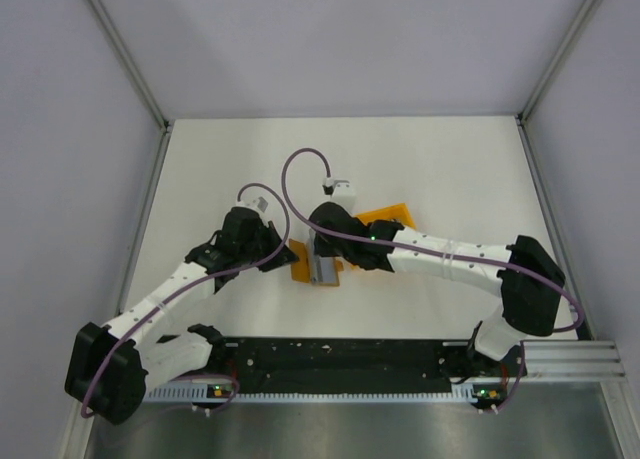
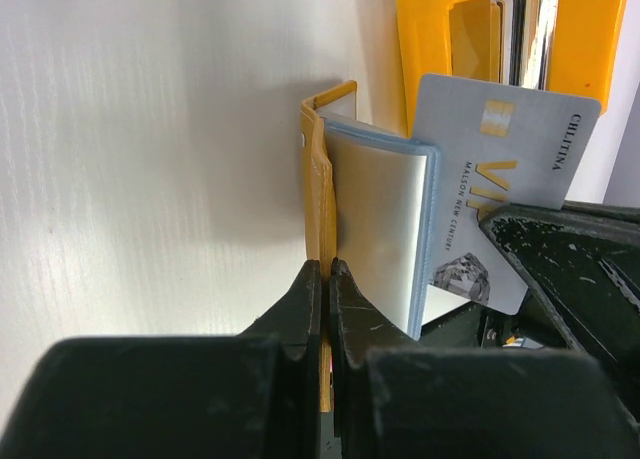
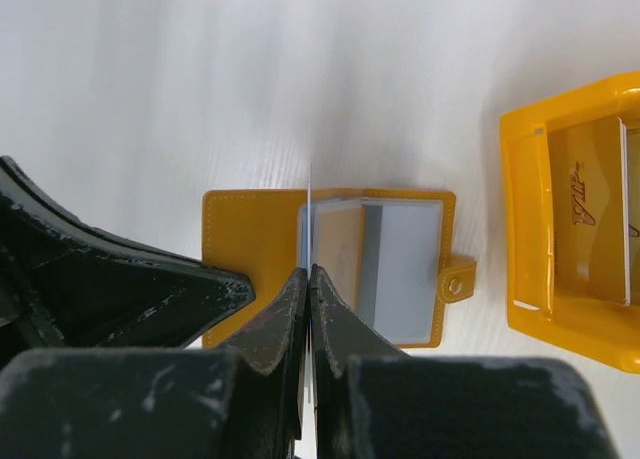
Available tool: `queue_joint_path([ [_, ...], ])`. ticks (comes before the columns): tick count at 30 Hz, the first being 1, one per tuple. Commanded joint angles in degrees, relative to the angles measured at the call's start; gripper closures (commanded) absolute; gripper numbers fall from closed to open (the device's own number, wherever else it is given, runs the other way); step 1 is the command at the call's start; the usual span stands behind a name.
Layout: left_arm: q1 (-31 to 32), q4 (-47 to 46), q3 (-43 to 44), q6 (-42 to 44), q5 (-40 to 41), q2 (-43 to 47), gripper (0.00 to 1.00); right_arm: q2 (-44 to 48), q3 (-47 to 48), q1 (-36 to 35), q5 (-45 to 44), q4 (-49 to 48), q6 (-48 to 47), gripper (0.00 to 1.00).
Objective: Put the credit cards into the card holder
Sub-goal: Insert the credit card into the card holder.
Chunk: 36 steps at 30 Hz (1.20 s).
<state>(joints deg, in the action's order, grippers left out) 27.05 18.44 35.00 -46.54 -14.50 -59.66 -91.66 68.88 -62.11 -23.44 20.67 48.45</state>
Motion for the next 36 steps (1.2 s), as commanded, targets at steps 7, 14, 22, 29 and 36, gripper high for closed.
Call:
queue_joint_path([
  [7, 0.2, -1.9, 0.4, 0.3, 0.3, -0.1, 1.0, 0.9, 4.4, -2.1, -0.5, 1.0, -2.2, 1.0],
  [14, 0.2, -2.0, 0.2, 0.4, 0.3, 0.1, 1.0, -1.3, 5.1, -2.6, 1.0, 1.1, -2.0, 1.0],
  [22, 0.1, -8.5, -7.7, -0.6, 1.8, -4.2, 1.0, -7.3, 7.1, -2.1, 8.6, 0.3, -1.9, 1.0],
  [29, 0.1, -12.7, -12.2, -1.9, 4.3, -7.7, 1.0, -6.0, 1.3, 1.6, 14.9, -5.2, -1.1, 1.0],
  [36, 0.0, -14.2, -13.6, -1.7, 4.4, -9.6, 1.0, -1.9, -10.1, 5.9, 24.7, -15.4, 1.5, 1.0],
])
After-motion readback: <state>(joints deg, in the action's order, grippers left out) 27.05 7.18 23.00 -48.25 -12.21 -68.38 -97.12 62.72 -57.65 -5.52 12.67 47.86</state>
